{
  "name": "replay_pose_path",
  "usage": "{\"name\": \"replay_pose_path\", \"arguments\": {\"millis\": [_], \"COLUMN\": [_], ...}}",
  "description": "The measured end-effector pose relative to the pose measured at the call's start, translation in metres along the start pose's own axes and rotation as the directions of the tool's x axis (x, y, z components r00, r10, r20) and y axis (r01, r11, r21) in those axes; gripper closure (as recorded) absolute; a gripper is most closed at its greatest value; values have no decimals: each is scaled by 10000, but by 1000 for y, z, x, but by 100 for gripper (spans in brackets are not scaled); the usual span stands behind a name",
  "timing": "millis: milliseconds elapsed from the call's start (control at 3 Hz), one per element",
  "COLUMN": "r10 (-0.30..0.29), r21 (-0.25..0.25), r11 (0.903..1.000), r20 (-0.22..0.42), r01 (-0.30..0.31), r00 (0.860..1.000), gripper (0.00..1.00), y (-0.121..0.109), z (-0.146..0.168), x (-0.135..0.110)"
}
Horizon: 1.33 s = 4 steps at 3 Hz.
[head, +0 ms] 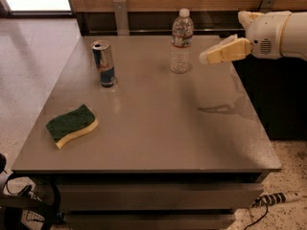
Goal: Move water bottle near sponge
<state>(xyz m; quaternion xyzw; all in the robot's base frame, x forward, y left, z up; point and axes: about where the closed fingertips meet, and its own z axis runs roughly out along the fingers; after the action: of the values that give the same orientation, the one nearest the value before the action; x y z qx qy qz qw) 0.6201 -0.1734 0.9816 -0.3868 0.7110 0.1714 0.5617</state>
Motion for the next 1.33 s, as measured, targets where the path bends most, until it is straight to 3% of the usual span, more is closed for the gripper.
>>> {"name": "replay_pose_path", "arguments": {"millis": [333, 1000, 1333], "r10": [0, 805, 1143], "r21": [0, 580, 852], "r11": [10000, 9945, 9877], "r20": [0, 1045, 1794], "r01": [0, -869, -1312], "r00": [10000, 9913, 9771], "gripper": [0, 0, 0], "y": [0, -31, -46], "z": [0, 32, 50], "x": [0, 20, 30]}}
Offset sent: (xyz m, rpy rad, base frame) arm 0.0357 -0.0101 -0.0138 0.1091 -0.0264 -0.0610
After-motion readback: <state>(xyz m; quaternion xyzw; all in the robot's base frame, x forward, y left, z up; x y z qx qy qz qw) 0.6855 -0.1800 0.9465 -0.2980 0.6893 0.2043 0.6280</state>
